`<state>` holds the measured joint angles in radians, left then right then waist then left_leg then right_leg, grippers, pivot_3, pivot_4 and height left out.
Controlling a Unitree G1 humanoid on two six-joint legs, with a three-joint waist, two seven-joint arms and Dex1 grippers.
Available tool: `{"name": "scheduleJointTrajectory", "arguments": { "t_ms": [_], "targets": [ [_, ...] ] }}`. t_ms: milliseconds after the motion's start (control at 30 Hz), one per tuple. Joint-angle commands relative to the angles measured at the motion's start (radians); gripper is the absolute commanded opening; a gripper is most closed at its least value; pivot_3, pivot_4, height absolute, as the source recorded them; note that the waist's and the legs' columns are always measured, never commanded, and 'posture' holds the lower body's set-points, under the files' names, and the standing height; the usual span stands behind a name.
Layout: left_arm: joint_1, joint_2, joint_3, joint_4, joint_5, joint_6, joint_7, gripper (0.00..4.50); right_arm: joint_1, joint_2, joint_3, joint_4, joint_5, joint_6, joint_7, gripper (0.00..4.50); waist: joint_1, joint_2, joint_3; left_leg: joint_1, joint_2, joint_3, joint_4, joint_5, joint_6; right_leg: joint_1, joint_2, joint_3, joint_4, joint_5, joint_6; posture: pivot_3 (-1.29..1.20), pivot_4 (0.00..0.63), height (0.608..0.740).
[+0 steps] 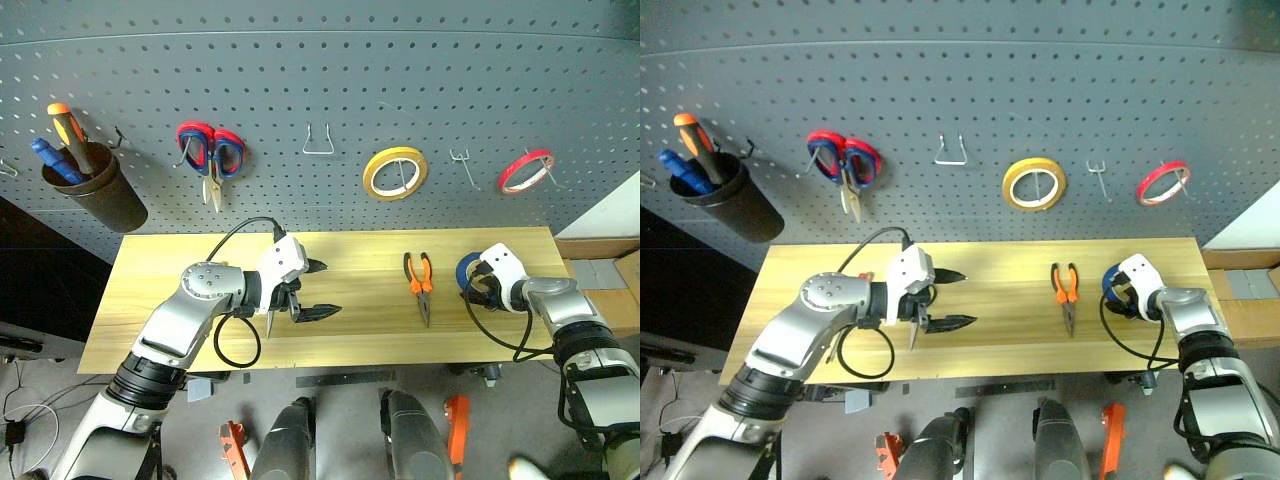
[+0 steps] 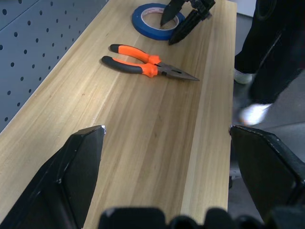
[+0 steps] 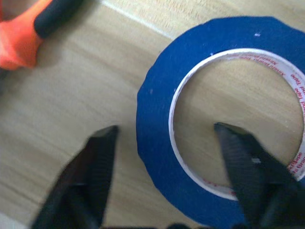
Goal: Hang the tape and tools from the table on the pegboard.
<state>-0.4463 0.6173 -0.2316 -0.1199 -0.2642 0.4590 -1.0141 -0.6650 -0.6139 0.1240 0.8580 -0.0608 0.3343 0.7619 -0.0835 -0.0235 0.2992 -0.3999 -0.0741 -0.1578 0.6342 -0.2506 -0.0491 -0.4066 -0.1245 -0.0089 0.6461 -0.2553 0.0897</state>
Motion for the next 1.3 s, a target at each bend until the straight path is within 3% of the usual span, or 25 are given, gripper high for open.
{"name": "scheduleJointTrajectory", "arguments": {
  "t_ms": [33, 167, 200, 300, 400, 600, 767, 867, 1033, 1300],
  "targets": [
    [-0.013, -0.015, 0.003, -0.065, -0.026, 0.019, -0.007, 4.50, 0.028, 0.004, 0.046, 0.041, -0.046, 0.012, 0.017, 1.91, 0.000, 0.000, 0.000, 0.000, 0.000, 0.000, 0.001, 0.000, 0.000, 0.000, 0.000, 0.000, 0.000, 0.000, 0.000, -0.10, 0.335, 0.740],
    [-0.010, -0.011, -0.007, -0.068, -0.012, 0.006, -0.024, 4.50, 0.015, 0.008, 0.056, 0.062, -0.062, 0.000, 0.014, 0.49, 0.000, -0.001, 0.000, 0.000, 0.000, -0.001, 0.005, 0.000, 0.000, 0.002, 0.000, 0.000, 0.002, 0.001, 0.001, -0.11, 0.326, 0.740],
    [-0.012, -0.013, -0.007, -0.066, -0.011, 0.007, -0.025, 4.50, 0.013, 0.007, 0.056, 0.065, -0.067, -0.009, 0.007, 0.39, 0.000, -0.001, 0.000, 0.000, 0.000, -0.001, 0.006, 0.000, 0.000, 0.002, 0.000, 0.000, 0.002, 0.001, 0.002, -0.12, 0.322, 0.740],
    [-0.018, -0.021, -0.003, -0.059, -0.009, 0.004, -0.026, 4.50, 0.034, -0.017, 0.025, 0.015, -0.066, -0.055, -0.044, 0.39, 0.000, -0.001, 0.000, 0.000, 0.000, -0.001, 0.009, 0.000, 0.000, 0.003, 0.000, 0.000, 0.002, 0.002, 0.003, -0.13, 0.318, 0.740],
    [-0.018, -0.022, -0.001, -0.059, -0.008, 0.002, -0.028, 4.50, 0.119, -0.062, -0.024, -0.162, -0.039, -0.086, -0.057, 0.39, 0.006, 0.000, 0.000, -0.001, -0.001, -0.002, 0.010, 0.000, 0.000, 0.002, 0.000, 0.000, 0.002, 0.003, 0.003, -0.13, 0.318, 0.740],
    [-0.009, -0.026, 0.019, -0.089, -0.035, 0.008, -0.030, 4.50, 0.530, -0.159, -0.185, -0.900, -0.014, 0.057, -0.099, 0.39, 0.007, 0.007, 0.005, -0.008, -0.001, -0.001, 0.010, -0.001, -0.001, -0.004, 0.000, 0.001, 0.001, 0.003, 0.004, -0.14, 0.332, 0.740],
    [-0.007, -0.031, 0.037, -0.114, -0.069, 0.012, -0.036, 4.50, 0.792, -0.032, -0.232, -1.439, -0.119, 0.166, -0.276, 0.39, -0.006, 0.007, 0.007, -0.008, 0.000, -0.001, 0.010, -0.003, 0.003, -0.005, 0.001, 0.001, 0.003, 0.003, 0.004, -0.17, 0.348, 0.740],
    [-0.014, -0.054, 0.059, -0.114, -0.084, -0.003, -0.005, 4.50, 0.829, 0.048, -0.173, -1.614, -0.267, 0.108, -0.412, 0.38, -0.006, 0.007, 0.011, -0.007, 0.000, -0.001, 0.011, -0.003, 0.003, -0.005, 0.001, 0.002, 0.004, 0.002, 0.004, -0.19, 0.353, 0.740],
    [-0.046, -0.116, 0.106, -0.053, -0.067, -0.007, 0.088, 4.50, 0.698, 0.133, -0.111, -1.622, -0.307, 0.083, -0.473, 0.38, -0.006, 0.003, 0.014, -0.006, 0.000, 0.000, 0.012, -0.003, 0.003, -0.005, 0.001, 0.003, 0.004, 0.003, 0.005, -0.20, 0.352, 0.740],
    [-0.052, -0.114, 0.102, -0.035, -0.053, -0.029, 0.094, 4.50, 0.409, 0.160, -0.127, -1.272, -0.194, -0.072, -0.464, 0.38, -0.006, 0.003, 0.014, -0.006, 0.000, 0.001, 0.011, -0.001, 0.000, -0.005, 0.001, 0.002, 0.003, 0.004, 0.004, -0.17, 0.338, 0.740]
  ]
}}
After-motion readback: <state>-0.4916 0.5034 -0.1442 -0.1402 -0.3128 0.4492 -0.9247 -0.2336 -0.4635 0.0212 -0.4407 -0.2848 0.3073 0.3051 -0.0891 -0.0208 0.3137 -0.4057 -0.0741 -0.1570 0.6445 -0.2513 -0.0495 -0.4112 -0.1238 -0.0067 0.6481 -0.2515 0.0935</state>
